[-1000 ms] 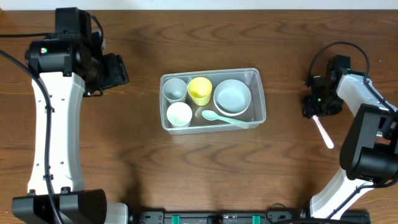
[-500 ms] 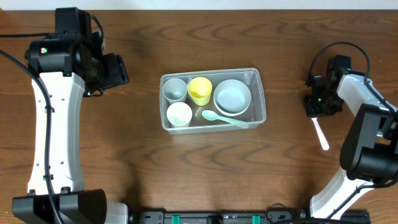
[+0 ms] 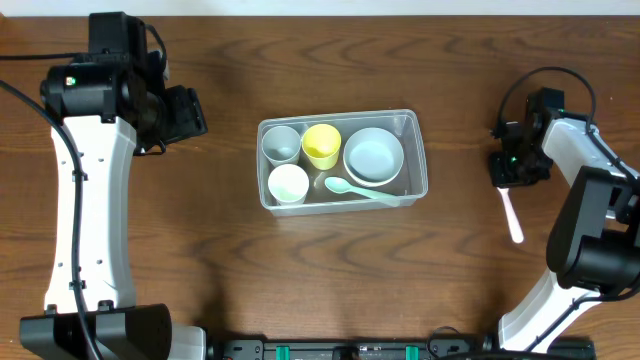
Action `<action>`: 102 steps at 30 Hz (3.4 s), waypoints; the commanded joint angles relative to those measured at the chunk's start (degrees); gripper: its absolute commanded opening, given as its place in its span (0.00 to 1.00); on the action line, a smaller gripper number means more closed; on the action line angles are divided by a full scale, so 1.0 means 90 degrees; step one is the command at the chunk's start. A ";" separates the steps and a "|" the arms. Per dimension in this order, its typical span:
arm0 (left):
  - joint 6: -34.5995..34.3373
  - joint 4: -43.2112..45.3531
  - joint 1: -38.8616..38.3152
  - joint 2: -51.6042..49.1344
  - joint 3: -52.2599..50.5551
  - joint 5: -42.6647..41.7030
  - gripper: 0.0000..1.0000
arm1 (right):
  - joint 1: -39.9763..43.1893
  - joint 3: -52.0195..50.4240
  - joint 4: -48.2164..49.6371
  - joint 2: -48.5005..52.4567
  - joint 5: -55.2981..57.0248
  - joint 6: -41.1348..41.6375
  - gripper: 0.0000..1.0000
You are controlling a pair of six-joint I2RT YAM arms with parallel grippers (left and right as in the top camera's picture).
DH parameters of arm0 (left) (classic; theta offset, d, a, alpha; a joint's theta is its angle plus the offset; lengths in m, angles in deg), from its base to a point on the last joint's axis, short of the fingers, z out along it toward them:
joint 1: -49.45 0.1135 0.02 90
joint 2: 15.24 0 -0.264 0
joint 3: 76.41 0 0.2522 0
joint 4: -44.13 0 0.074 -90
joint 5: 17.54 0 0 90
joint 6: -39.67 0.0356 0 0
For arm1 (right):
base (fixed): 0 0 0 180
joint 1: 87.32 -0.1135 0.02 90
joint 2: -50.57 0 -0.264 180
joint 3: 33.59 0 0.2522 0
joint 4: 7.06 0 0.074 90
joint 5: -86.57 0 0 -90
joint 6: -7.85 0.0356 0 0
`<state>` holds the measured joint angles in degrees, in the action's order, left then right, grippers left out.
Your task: Pack container
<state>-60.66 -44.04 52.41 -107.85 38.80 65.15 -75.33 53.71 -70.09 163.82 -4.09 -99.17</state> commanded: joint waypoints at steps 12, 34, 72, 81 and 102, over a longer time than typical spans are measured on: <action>0.0015 -0.0017 0.0027 -0.0039 -0.0058 0.0049 0.71 | -0.2419 0.2511 -0.1037 -0.2062 -0.0860 -0.0862 0.01; 0.0017 -0.0061 0.0027 -0.0039 -0.0058 0.0051 0.71 | -0.5535 0.2266 -0.1328 -0.0172 -0.0284 -0.1736 0.01; 0.1724 0.1770 -0.1256 -0.0100 -0.0056 0.0257 0.98 | -0.2433 0.2416 0.0005 -0.1783 0.0476 0.2528 0.99; 0.1719 0.2038 -0.1302 -0.0182 -0.0058 0.0432 0.98 | -0.1596 0.2416 0.0024 -0.1780 0.0483 0.2263 0.99; 0.1416 0.1931 -0.1268 0.2557 -0.1877 0.0478 0.98 | -0.2069 -0.0437 0.0209 -0.5008 0.1292 0.3449 0.99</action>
<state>-46.50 -27.87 40.76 -90.89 27.63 68.58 -92.31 57.27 -69.00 124.02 3.80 -71.56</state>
